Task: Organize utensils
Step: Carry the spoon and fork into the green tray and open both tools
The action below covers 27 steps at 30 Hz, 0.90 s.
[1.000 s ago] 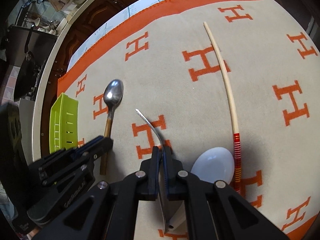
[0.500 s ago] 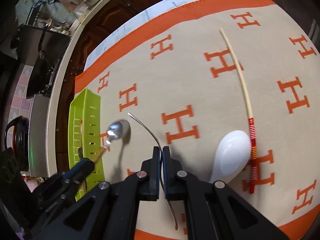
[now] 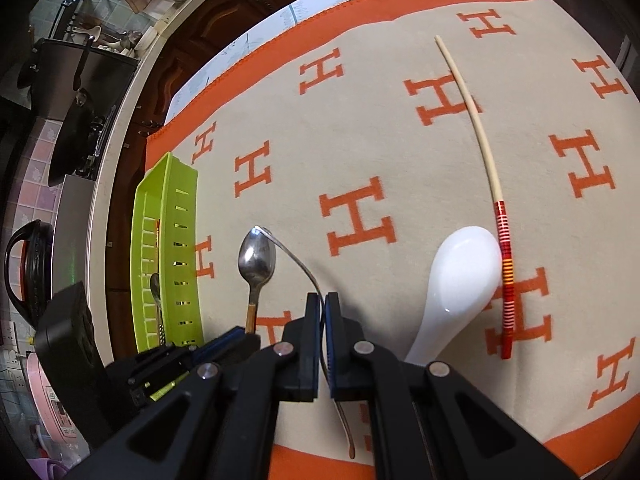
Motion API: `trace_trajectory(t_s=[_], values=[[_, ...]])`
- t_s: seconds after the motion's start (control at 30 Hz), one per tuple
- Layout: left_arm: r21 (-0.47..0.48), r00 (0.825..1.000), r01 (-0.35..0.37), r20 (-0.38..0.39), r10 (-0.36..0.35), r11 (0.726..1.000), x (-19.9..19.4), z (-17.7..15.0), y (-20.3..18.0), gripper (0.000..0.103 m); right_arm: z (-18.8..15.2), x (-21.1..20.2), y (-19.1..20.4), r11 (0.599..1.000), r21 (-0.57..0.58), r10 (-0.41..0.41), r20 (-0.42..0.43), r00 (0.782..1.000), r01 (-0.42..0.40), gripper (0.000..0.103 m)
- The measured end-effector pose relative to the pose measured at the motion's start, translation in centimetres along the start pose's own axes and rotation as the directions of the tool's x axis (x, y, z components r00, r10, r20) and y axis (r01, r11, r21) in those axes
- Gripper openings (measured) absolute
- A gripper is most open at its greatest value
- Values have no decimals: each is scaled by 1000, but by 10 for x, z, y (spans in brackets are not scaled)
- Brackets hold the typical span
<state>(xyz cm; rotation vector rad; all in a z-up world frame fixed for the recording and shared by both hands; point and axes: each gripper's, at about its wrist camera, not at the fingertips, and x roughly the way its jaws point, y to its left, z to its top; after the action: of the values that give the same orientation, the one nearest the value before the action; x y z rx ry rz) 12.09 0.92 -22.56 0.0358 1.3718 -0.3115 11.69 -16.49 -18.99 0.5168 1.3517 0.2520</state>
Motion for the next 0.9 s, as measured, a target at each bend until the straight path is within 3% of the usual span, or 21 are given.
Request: trace_trajectory(t_s=[0.47,0.9], values=[[70,995,46,-89,-39,996,13,37,-5,5,0,10,-9,1000,15,6,-26,1000,-6,2],[-37,998,50,51,-48,998,-24,2,5,4,-2,0,-1,999,7,47,-26,999,-46,2]])
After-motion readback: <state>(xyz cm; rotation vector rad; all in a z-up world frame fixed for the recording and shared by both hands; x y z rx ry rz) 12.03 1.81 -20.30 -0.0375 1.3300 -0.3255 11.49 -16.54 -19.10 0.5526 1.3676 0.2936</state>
